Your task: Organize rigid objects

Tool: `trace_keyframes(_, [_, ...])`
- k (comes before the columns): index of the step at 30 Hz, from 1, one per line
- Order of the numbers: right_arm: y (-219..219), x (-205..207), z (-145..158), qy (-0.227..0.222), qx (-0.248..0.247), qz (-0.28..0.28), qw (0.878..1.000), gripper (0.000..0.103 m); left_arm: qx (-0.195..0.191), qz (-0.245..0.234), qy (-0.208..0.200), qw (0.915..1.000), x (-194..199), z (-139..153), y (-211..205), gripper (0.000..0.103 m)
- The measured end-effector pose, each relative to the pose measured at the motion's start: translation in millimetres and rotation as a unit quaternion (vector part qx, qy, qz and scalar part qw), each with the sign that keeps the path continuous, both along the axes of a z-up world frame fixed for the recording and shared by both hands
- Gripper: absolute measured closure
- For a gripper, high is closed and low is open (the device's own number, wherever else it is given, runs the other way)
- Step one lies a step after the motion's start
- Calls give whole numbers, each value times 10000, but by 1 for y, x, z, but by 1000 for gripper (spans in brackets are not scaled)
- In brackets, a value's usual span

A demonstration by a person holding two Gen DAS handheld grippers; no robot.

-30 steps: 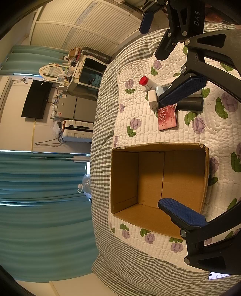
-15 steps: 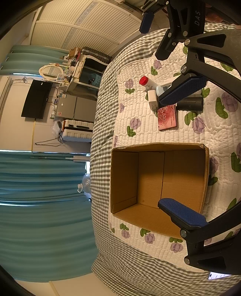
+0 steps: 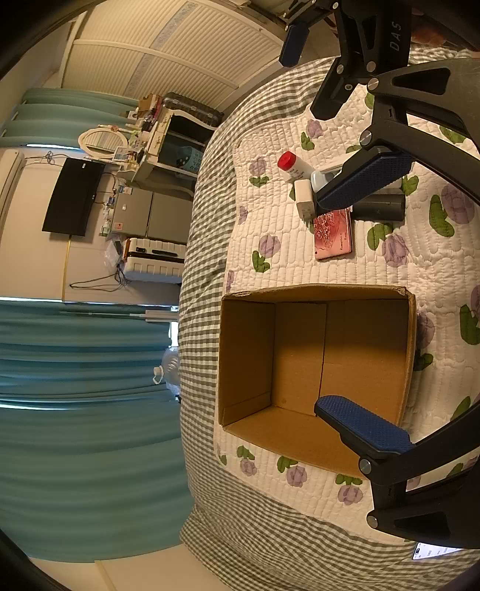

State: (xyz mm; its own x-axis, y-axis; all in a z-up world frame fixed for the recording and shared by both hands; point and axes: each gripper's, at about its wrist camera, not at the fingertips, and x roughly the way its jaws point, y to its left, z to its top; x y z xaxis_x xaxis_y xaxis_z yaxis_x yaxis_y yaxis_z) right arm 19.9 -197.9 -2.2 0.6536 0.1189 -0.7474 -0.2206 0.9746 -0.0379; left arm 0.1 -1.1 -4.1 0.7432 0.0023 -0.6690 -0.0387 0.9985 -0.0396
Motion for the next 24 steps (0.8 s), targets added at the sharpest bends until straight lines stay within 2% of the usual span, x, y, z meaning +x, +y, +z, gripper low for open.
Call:
trace_keyframes(10, [-1,-1,2,-30,20,7,10000,0,-194,-71,-132,9997,-3,11,-4,0])
trace_keyframes(17, [-13,-6,27,-226,30,75,9997,0,-188,-174,-370,9990,-8,33,-22,0])
trace_keyframes(21, [-31,0,42,-455,-240,0,9987,0,-181,-210,-270,9993,-11,28,-34,0])
trace_keyframes(24, [-54,2,38,-319,-312,-15,9990,0,-163,-165,-139,9996,-9,19,-43,0])
